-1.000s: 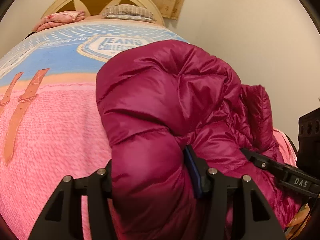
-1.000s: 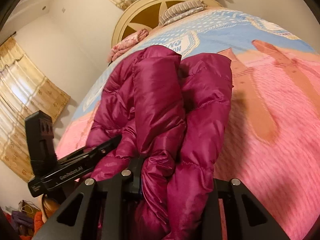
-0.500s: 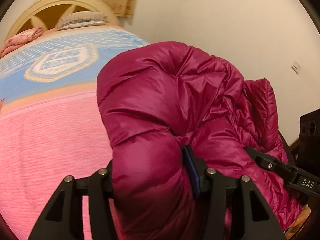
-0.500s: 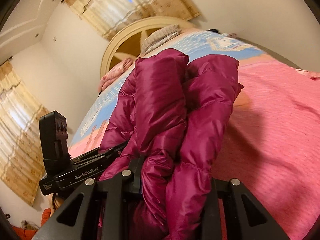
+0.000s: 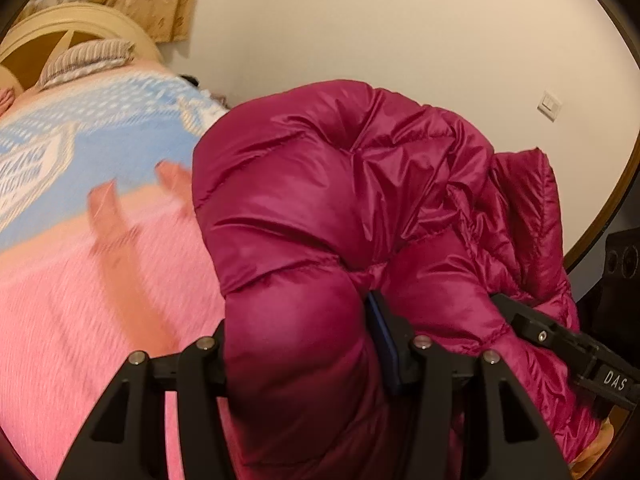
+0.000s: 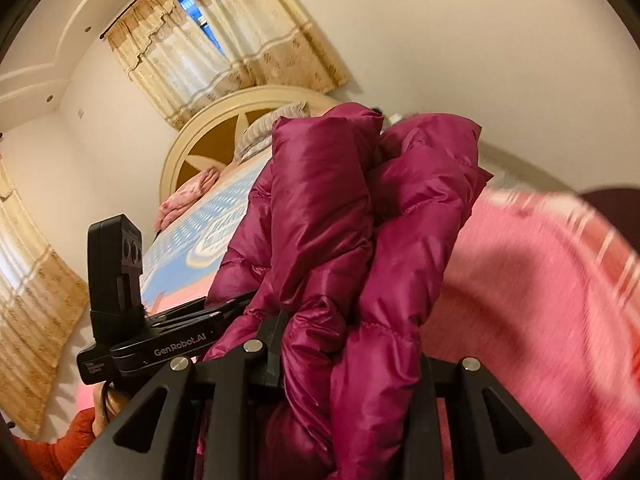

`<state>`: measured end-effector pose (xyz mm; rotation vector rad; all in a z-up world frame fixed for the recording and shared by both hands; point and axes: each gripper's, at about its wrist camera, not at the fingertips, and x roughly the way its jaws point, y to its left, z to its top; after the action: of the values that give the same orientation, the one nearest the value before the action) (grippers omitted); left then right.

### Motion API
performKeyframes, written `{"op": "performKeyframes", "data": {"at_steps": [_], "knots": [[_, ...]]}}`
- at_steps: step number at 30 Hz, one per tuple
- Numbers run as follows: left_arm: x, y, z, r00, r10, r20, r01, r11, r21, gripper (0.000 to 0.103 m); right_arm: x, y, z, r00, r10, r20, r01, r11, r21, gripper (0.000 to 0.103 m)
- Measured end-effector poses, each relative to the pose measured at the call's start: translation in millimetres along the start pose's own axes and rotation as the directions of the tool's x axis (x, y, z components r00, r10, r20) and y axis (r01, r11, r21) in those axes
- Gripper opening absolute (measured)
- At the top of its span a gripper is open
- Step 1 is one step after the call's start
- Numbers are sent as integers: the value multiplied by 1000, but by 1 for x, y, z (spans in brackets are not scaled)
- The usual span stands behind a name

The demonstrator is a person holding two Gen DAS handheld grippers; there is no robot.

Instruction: Fold large clothes

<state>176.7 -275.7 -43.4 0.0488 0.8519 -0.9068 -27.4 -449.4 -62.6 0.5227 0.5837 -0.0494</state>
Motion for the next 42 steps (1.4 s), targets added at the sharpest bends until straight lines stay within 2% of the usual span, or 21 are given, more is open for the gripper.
{"op": "performKeyframes", "data": {"at_steps": [3,6,9,11,16,20,21,24,27,30,33,35,37,39,42], "knots": [[24,-14,16,1000,13,13,-13,1000,15,54,11,-28,24,999,-25,27,25,1000,13,27],[53,-20,24,999,36,-6,-36,999,15,54,29,-52,34,998,-58,23,57,998,39,27],[84,-18,26,996,77,-50,-76,997,8,54,53,-77,42,997,-76,-9,77,995,69,26],[99,-17,23,989,129,-71,-128,992,17,54,71,-95,44,995,-87,-45,90,992,89,26],[113,-20,28,978,201,-60,-199,979,38,59,104,-131,48,986,-114,-120,132,980,151,26],[122,-17,25,977,204,-66,-202,979,34,65,118,-148,47,990,-41,-136,73,967,242,26],[128,-17,28,977,203,-68,-202,979,30,66,116,-150,45,990,-46,-136,76,970,231,26],[134,-11,31,977,199,-75,-199,980,18,70,119,-144,46,987,-71,-145,99,975,199,27],[134,-13,31,974,213,-71,-211,977,38,73,110,-143,43,991,-52,-123,79,971,227,30],[133,-21,29,971,231,-62,-226,971,74,73,73,-140,40,995,-76,-66,89,970,225,31],[135,-19,30,970,235,-63,-231,971,64,73,23,-114,43,978,-203,52,196,974,112,31],[134,-23,29,967,247,-61,-243,968,71,73,6,-90,47,970,-221,102,221,975,11,31],[132,-26,27,964,259,-57,-254,964,84,73,15,-63,49,971,-230,57,235,967,-102,31],[131,-28,26,962,267,-54,-262,961,87,75,30,-54,43,969,-248,-8,244,958,-151,30],[128,-30,24,959,280,-50,-275,957,90,78,47,-68,27,958,-273,-86,264,959,-104,27]]}}
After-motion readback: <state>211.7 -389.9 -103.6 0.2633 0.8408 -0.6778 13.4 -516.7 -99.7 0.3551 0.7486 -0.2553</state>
